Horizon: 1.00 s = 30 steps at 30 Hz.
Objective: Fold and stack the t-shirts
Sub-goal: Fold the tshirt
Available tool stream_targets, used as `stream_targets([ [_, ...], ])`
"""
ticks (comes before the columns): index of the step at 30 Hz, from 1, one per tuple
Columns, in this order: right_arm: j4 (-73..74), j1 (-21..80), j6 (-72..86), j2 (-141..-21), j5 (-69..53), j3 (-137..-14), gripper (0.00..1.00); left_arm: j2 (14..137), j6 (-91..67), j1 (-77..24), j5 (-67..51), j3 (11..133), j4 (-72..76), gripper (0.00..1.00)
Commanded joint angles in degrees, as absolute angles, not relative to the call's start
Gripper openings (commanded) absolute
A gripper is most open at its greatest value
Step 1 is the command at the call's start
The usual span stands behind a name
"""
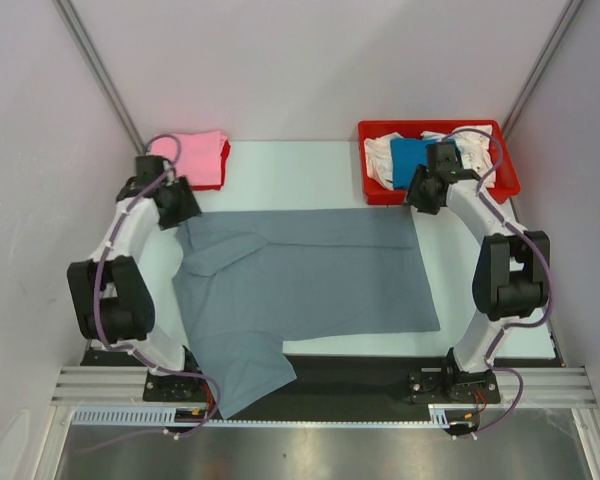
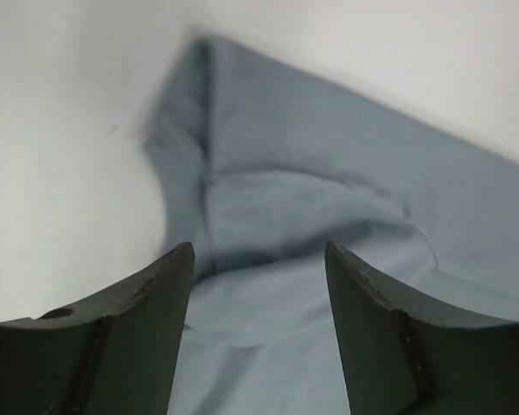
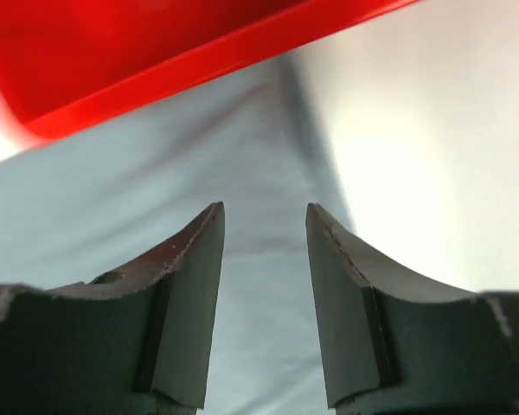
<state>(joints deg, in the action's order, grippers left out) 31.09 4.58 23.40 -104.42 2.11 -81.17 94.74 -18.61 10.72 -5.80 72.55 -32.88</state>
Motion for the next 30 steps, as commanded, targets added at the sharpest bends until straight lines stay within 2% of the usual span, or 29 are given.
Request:
stream_targets([
  [1, 33.8, 9.2, 22.1, -99.8, 0.5, -80.3, 0.48, 89.9, -11.3, -2.3, 2.1, 71.8, -38.2, 0.67],
  [3, 32.1, 12.3, 24.6, -98.5, -4.5, -78.8, 0.48, 89.6, -9.0, -11.0, 7.2, 71.2, -39.5, 0.69],
  [7, 26.1, 16.1, 27.9, -96.0, -9.6, -73.8, 0.48, 93.6, -4.8, -21.8, 18.7, 69.1, -41.0, 0.68],
  [11, 24.9, 18.9, 28.7, -92.3, -10.6, -70.9, 0.48, 97.5, -4.5, -27.1, 21.3, 68.2, -41.3, 0.56],
  [20, 25.3, 19.4, 27.7, -81.8, -10.4, -61.3, 0.48, 101.9, -4.7, -28.7, 25.7, 65.0, -39.7, 0.54],
  [22, 25.3, 19.2, 27.9, -80.7, -10.8, -59.9, 0.48, 103.1, -3.7, -28.7, 27.1, 64.9, -38.1, 0.5],
  [25, 25.8, 19.2, 27.5, -80.0, -11.2, -59.8, 0.48, 106.6, -2.8, -28.7, 30.3, 66.9, -37.7, 0.36],
  [27, 26.3, 19.2, 26.8, -79.7, -11.3, -59.9, 0.48, 107.5, -2.5, -28.7, 32.0, 67.9, -37.5, 0.33],
  [29, 26.8, 19.3, 26.4, -79.1, -11.1, -59.7, 0.48, 108.0, -2.5, -28.6, 33.7, 69.3, -37.5, 0.33],
  [30, 27.0, 19.2, 26.3, -78.8, -11.0, -59.4, 0.48, 108.0, -2.6, -28.7, 34.5, 69.9, -37.4, 0.39],
])
